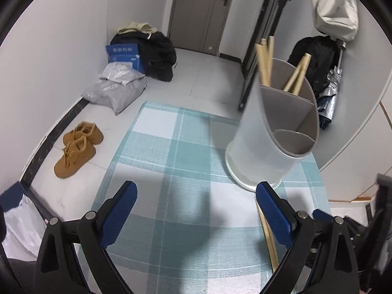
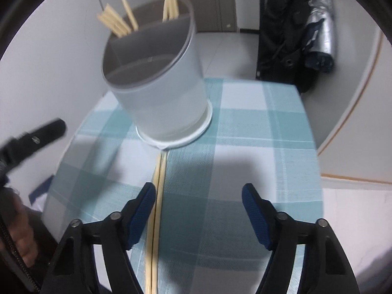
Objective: Organize utensils
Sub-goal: 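Move both open tools back down to the last chopsticks on the cloth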
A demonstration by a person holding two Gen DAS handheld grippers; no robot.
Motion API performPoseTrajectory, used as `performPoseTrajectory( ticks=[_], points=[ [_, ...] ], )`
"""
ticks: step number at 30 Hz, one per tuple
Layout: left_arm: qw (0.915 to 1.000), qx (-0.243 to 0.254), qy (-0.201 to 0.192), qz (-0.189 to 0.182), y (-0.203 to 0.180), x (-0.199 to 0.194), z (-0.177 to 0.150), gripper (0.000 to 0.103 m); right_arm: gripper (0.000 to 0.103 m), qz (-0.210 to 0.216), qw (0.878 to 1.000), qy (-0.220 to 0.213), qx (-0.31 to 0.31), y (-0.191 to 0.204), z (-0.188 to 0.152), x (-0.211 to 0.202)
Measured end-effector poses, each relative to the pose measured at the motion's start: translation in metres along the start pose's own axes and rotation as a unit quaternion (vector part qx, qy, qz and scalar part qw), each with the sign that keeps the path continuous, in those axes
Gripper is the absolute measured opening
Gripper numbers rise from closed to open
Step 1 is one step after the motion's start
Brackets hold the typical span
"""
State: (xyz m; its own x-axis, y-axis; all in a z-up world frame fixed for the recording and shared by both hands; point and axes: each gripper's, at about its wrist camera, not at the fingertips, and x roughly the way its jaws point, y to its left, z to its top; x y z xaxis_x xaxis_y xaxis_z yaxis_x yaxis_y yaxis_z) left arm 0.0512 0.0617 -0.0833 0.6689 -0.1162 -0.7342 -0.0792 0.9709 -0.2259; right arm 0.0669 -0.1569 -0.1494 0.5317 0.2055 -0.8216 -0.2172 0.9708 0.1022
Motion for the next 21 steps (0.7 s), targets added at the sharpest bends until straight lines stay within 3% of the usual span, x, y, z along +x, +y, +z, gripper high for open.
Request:
performPoseTrajectory(
  ticks=[3,9,14,21],
  points=[
    [0.9998,-0.018,0.005,0.006,0.012,0.003,0.002,0.095,0.06,-0.005,1.0,0.02,-0.008,0.009,0.001,0.014],
    [0.9992,-0.032,0.021,0.014,0.022,0.005,0.002,0.095,0.058,-0.015,0.999,0.034,-0.012,0.019,0.001,0.027],
    [0.9992,-0.032,0.017,0.016,0.023,0.002,0.004,0.095,0.048,-0.033,0.998,0.036,-0.04,0.032,0.001,0.026],
    [0.9984,-0.051,0.023,0.009,0.03,0.002,0.009,0.095,0.041,-0.051,0.995,0.051,-0.066,0.041,0.004,0.029]
  ],
)
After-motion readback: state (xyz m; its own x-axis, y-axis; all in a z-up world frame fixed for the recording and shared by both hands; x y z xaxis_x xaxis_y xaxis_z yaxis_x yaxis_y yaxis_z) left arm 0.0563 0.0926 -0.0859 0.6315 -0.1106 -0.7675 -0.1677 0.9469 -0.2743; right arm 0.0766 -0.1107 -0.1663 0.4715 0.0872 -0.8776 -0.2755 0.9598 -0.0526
